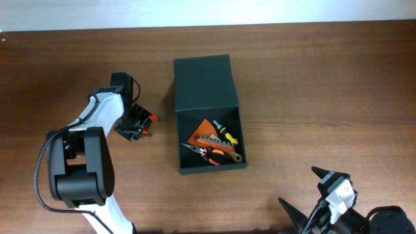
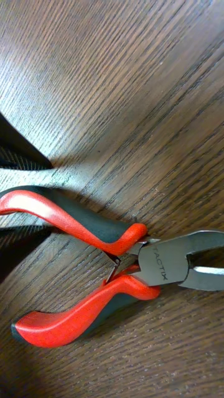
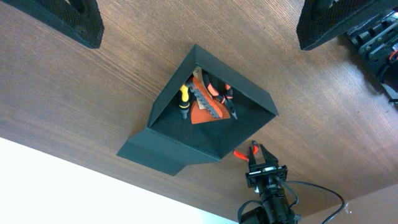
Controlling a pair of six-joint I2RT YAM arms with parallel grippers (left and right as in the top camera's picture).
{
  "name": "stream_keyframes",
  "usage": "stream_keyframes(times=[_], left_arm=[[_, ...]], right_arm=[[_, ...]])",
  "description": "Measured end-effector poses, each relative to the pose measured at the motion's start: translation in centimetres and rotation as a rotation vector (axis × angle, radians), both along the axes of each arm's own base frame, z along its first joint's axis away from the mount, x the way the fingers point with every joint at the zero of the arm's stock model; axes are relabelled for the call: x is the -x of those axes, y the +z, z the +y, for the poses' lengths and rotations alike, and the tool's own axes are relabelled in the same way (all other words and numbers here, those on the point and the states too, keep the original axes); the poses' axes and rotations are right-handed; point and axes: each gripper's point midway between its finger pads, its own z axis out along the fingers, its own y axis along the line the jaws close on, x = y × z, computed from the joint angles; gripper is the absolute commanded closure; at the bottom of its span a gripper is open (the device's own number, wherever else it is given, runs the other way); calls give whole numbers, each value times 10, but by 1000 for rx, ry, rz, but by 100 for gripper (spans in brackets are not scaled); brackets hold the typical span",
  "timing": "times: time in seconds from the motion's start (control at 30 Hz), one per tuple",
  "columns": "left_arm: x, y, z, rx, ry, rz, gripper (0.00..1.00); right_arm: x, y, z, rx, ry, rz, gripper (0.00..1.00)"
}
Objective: Pack container
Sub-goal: 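Move the left gripper to the red-black pliers and grasp them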
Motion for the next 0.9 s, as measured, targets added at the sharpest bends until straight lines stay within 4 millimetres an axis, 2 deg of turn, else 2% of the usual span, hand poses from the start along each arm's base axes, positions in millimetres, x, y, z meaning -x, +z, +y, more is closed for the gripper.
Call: stream_keyframes(times=[0.1,0.27,0.73,0.83,0.9], left_arm=[[0,0,0,0,0,1,83],[0,0,0,1,0,-2,89],[-7,2,-4,22,-1,-35,96],[-7,12,-4,22,-2,-61,96],[-11,27,-6,20,-7,-107,95]], right_arm=[[0,0,0,0,0,0,1],[0,0,0,0,0,0,1],[0,0,0,0,0,0,1],[0,0,0,0,0,0,1],[0,0,0,0,0,0,1]])
